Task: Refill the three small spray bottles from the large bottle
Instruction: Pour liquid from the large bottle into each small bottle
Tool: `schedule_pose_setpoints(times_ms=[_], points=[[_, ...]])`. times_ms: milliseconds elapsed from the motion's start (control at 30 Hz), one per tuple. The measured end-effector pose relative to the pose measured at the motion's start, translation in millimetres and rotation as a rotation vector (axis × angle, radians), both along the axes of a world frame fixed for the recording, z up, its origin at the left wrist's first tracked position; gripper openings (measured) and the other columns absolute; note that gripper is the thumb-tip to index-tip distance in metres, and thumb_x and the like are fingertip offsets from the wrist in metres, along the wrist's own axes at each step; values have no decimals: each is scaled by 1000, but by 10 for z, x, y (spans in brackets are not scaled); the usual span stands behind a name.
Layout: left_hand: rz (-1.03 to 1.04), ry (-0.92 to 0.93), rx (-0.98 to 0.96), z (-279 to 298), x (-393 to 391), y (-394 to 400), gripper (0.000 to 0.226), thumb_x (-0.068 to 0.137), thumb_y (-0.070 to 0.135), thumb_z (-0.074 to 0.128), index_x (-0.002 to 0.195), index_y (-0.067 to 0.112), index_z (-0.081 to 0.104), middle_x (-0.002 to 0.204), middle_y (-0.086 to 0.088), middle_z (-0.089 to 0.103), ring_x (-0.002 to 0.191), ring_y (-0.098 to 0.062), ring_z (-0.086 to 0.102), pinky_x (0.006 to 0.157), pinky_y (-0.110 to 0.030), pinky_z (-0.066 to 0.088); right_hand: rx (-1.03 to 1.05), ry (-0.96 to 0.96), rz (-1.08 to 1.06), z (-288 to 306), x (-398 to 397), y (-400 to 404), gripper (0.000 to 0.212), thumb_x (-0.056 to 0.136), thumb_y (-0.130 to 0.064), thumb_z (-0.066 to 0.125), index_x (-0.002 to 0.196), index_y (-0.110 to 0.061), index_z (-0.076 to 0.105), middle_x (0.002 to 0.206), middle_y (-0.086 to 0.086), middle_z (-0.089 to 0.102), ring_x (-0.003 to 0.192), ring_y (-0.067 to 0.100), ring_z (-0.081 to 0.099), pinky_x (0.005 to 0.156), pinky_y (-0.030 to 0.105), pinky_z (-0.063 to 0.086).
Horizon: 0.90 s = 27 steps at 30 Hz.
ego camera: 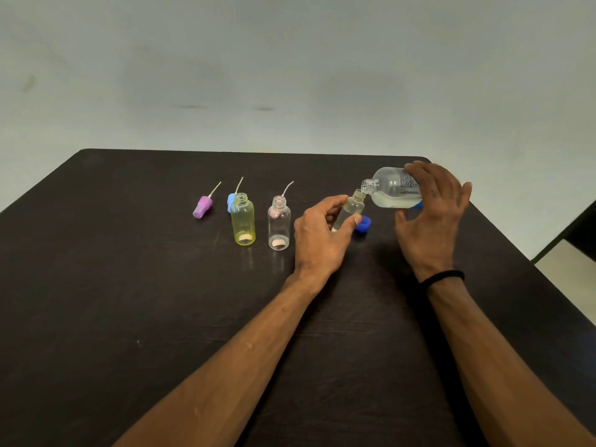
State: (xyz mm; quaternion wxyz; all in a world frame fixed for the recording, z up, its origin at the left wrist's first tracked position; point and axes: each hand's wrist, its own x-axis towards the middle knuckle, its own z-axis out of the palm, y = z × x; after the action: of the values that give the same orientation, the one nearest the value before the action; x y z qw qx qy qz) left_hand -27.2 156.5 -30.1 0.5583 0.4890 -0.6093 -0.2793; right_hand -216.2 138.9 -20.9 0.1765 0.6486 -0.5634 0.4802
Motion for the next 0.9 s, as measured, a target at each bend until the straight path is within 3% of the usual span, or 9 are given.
schedule_pose_setpoints(times_ms=[333,733,900], points=[[-1,18,-3,-7,-5,-10,42,88,21,85,129,20,73,111,14,76,96,13,66,87,-6,51,-5,3,-2,3,0,-2,82,71,9,79,144,-20,60,150,4,57,148,23,41,124,74,14],[5,14,-3,-10,0,-16,45,88,24,85,131,19,73,115,9,78,101,3,69,90,-10,55,-12,-2,3,4,13,5,82,70,9,80,144,-20,60,150,4,57,148,21,40,124,75,15],[6,11,-2,-5,-4,-17,46,88,24,85,131,19,72,116,8,78,99,6,67,90,-8,53,-14,1,-4,10,6,2,82,70,9,80,144,-20,61,150,4,57,148,21,41,124,74,15]])
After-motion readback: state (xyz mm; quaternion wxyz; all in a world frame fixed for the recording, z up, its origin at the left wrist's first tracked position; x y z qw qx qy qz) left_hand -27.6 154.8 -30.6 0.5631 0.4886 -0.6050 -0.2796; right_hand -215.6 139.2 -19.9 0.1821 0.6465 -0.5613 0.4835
